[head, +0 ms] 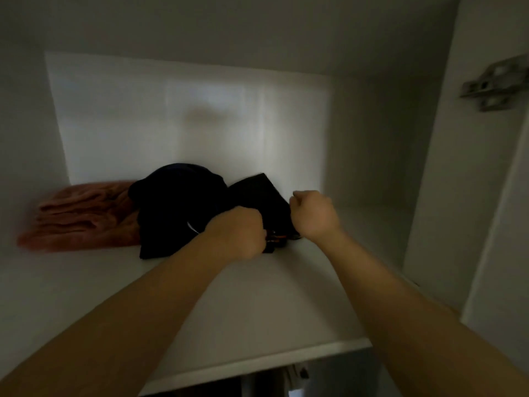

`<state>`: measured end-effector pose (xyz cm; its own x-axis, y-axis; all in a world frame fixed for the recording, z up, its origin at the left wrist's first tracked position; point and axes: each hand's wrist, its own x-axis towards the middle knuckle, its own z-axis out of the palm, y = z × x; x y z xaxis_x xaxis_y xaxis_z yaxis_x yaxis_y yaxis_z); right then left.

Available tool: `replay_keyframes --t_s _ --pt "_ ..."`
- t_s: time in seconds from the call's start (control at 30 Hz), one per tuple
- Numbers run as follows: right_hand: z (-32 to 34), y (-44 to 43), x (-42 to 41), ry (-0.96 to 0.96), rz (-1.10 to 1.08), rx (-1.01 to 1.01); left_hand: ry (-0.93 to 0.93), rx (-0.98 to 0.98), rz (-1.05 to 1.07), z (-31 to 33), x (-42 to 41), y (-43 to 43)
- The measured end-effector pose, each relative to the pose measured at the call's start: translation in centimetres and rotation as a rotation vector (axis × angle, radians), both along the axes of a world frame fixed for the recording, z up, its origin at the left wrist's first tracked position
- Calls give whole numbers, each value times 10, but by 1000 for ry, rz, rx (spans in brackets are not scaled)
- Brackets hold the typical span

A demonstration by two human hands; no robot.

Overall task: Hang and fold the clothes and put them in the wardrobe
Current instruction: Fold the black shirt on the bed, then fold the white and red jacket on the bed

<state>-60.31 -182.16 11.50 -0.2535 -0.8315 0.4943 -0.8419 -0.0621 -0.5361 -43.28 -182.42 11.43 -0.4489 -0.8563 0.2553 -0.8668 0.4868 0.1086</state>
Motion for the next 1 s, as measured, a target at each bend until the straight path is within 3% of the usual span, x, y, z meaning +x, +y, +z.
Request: replay_keyframes --t_s 0.13,0.23,0.3,0.5,0.63,1.0 --pt "-8 94 4 -71 -64 -130 311 -187 -22 -2 13 67" --pt "-30 171 10 -121 -177 -288 623 -251 -231 -24 13 124" --pt "-46 224 14 -187 -259 -386 695 -235 -359 -42 7 157" --pt "-83 396 22 -273 -626 -358 819 51 -731 -83 -32 267" --pt "-98 514 32 -278 -885 -315 803 239 -984 -100 -62 360" --pt "-141 849 115 -239 -1503 -346 697 422 -1542 -132 -88 672"
